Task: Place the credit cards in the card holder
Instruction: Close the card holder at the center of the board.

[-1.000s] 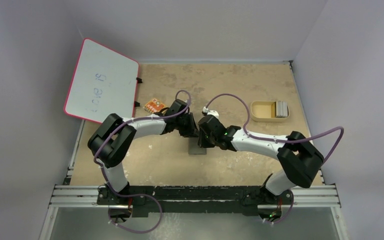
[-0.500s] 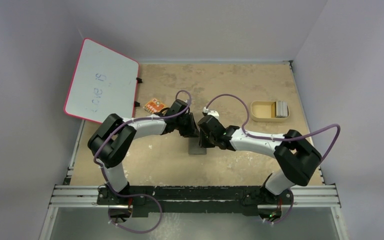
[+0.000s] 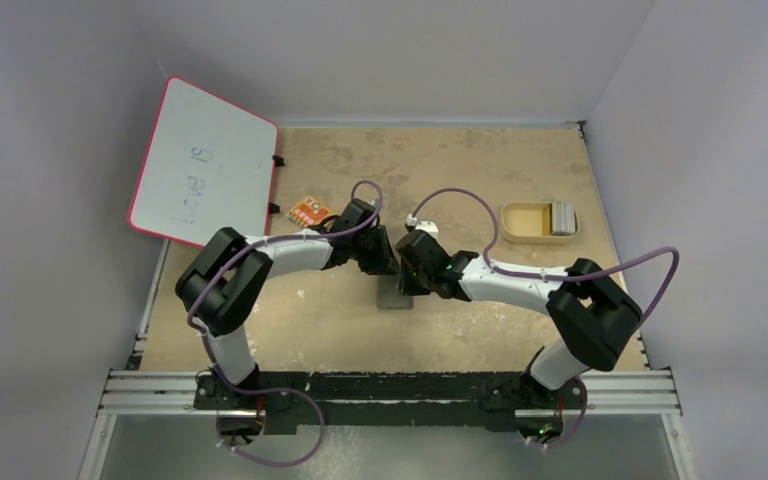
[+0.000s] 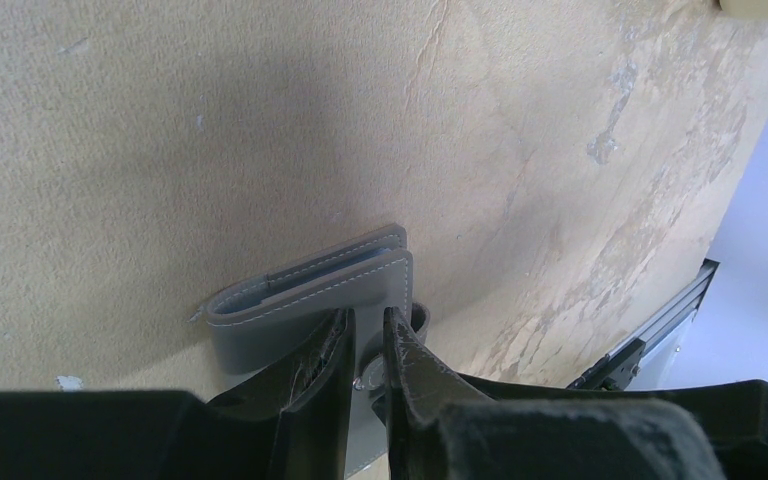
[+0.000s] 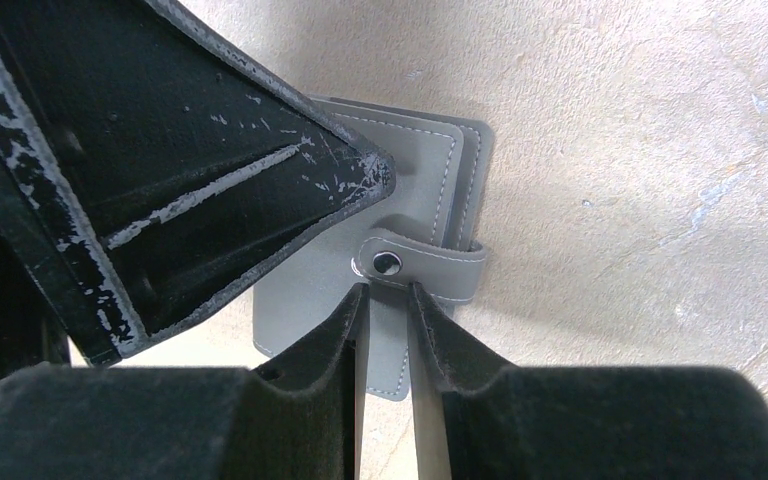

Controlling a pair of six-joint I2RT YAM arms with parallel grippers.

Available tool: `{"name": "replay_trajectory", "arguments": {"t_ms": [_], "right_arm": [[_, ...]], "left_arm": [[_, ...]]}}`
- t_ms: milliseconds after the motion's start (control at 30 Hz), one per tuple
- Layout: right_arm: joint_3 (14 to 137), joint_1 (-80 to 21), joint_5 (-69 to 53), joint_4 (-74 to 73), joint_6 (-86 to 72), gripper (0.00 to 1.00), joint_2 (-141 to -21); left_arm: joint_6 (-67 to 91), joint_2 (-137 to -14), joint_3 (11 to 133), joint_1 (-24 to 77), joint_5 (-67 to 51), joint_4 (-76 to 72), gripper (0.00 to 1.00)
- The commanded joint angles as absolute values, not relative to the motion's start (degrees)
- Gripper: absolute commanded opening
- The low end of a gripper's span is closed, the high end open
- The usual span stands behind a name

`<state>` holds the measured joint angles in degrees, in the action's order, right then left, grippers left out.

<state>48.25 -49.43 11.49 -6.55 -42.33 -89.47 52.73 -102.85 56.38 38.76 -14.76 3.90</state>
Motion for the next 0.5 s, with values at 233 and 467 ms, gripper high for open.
{"name": "replay_trajectory", "arguments": {"t_ms": [233,467], "right_arm": [[50.6,-48.7,14.5,-6.5,-40.9,0.25,-87.9],[52.2,-48.8,15.3,-7.6,-40.0,0.26,-87.7]], "left_arm": [[51.8,-102.4,55.7,39.5,-13.1,4.7,0.16],[51.8,-102.4,55.8,39.6,-13.0,4.7,0.16]]}}
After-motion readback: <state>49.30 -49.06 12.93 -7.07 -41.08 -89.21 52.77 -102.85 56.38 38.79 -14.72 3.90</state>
